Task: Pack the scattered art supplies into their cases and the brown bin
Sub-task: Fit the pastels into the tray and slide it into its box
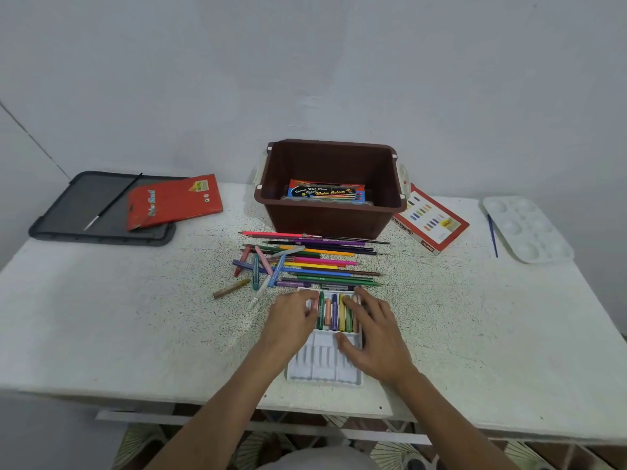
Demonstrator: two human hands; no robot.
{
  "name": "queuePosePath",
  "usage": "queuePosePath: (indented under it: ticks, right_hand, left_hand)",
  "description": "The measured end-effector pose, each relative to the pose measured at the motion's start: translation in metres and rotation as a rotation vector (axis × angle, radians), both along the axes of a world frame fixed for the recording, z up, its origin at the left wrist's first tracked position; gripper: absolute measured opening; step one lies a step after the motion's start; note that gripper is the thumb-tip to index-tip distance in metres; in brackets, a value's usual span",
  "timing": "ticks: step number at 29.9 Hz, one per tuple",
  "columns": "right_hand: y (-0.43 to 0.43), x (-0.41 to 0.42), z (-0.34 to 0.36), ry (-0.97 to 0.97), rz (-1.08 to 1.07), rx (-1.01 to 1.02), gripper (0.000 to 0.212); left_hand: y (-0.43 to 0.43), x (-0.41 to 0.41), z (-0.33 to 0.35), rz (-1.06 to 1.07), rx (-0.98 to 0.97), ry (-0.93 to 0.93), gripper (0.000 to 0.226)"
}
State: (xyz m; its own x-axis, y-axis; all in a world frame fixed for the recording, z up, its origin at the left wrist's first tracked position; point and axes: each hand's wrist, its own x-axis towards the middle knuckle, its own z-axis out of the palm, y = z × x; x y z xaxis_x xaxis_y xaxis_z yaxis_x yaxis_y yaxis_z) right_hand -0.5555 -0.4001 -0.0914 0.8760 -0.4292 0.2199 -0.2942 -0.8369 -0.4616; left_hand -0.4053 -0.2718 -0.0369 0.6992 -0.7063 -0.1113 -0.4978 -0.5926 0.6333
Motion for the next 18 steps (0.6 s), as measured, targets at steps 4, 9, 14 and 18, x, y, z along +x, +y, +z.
queuePosePath:
  ticks: [4,9,14,18]
  right_hand:
    - [0.0,0.0,0.0,0.005,-0.001,-0.014,0.065]
    - [-0.001,0.0,-0.001,0.018,-0.001,-0.009,0.066]
    - [-0.001,0.0,-0.002,0.029,0.001,-0.01,0.066]
    - [-0.001,0.0,-0.001,0.033,-0.001,-0.013,0.066]
  left_hand:
    - [0.002,0.002,-0.004,0.008,-0.002,-0.013,0.032]
    - [0.007,0.008,-0.01,-0.048,0.007,-0.228,0.031]
    - [0.016,0.017,-0.031,-0.083,-0.062,-0.38,0.029]
    - [0.019,0.016,-0.04,-0.092,-0.134,-0.474,0.03]
